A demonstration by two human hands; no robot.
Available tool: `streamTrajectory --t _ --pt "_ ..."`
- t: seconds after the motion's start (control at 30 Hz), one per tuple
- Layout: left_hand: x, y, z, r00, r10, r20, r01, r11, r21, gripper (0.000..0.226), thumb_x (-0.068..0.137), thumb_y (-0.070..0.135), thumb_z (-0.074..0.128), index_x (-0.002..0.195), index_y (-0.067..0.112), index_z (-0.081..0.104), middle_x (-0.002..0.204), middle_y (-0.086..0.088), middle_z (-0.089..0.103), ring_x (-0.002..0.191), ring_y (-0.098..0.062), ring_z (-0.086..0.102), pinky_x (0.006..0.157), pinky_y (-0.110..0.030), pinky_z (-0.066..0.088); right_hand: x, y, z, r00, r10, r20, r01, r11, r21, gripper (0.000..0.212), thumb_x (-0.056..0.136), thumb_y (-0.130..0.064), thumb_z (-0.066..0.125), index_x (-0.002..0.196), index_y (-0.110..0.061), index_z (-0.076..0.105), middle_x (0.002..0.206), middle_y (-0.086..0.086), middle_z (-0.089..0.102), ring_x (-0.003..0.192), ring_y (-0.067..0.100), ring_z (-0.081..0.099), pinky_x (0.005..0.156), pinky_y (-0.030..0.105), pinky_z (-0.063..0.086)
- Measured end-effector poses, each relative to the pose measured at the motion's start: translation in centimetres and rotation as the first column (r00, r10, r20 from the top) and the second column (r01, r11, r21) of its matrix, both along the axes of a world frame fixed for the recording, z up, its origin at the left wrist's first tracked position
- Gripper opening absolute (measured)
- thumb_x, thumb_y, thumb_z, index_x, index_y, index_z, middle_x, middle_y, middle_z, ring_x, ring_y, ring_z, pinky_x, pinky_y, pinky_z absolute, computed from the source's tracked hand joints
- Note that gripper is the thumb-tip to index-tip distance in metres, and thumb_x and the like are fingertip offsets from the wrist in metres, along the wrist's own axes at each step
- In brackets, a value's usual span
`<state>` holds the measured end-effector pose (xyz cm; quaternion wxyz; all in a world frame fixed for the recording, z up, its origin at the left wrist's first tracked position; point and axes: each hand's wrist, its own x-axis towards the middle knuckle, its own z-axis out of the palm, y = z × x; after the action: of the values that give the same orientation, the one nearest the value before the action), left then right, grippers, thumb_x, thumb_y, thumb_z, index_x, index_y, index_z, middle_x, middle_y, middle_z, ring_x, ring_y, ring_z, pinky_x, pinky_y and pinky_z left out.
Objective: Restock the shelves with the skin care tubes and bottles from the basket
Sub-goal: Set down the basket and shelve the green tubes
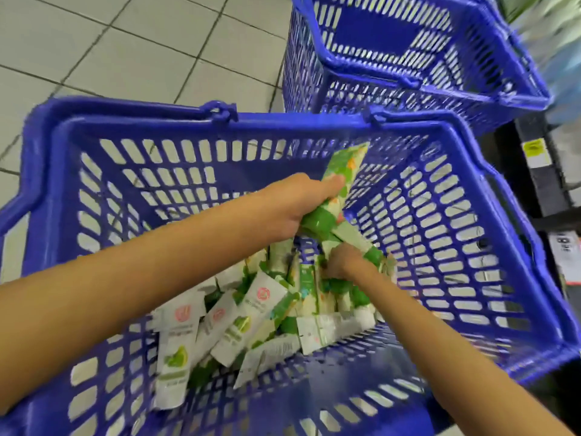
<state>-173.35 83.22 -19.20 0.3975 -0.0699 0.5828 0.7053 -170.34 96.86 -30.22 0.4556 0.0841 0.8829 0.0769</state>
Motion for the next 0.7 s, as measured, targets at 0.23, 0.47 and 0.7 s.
streamTrajectory --t 0.23,0.47,0.7 --pt "1.4 0.6 -0.4 0.984 -0.034 0.173 0.019 0.996 0.09 0.023 0.093 0.022 0.051 0.073 0.011 0.05 0.044 0.0 0.054 0.037 -0.007 0.051 0.039 -0.016 0.044 1.3 -0.2 1.2 0.857 -0.381 0.347 0.492 0.803 -0.336 0.019 0.093 -0.011 0.05 0.108 -0.002 0.058 0.108 0.012 0.054 0.093 0.025 0.056 0.078 0.039 0.051" --pt "2.9 1.3 0.2 0.992 -0.086 -0.094 0.094 0.992 0.087 0.016 0.092 0.033 0.047 0.085 0.019 0.049 0.047 0.005 0.058 0.035 -0.005 0.05 0.037 -0.014 0.042 5.7 2.6 9.3 0.559 -0.82 0.124 0.582 0.281 -0.763 0.02 0.086 -0.012 0.059 0.067 -0.014 0.052 0.048 0.003 0.05 0.033 0.012 0.043 0.038 0.019 0.036" --pt "5.5 3.3 -3.3 0.874 -0.398 -0.278 0.362 0.916 -0.173 0.036 0.075 0.066 0.056 0.098 0.038 0.053 0.111 -0.014 0.059 0.085 -0.021 0.056 0.074 -0.038 0.048 14.5 7.0 17.3 0.38 -0.889 0.255 0.172 -0.203 -0.964 0.015 0.08 -0.019 0.056 0.071 -0.011 0.048 0.046 0.002 0.049 0.035 0.009 0.041 0.038 0.013 0.036"
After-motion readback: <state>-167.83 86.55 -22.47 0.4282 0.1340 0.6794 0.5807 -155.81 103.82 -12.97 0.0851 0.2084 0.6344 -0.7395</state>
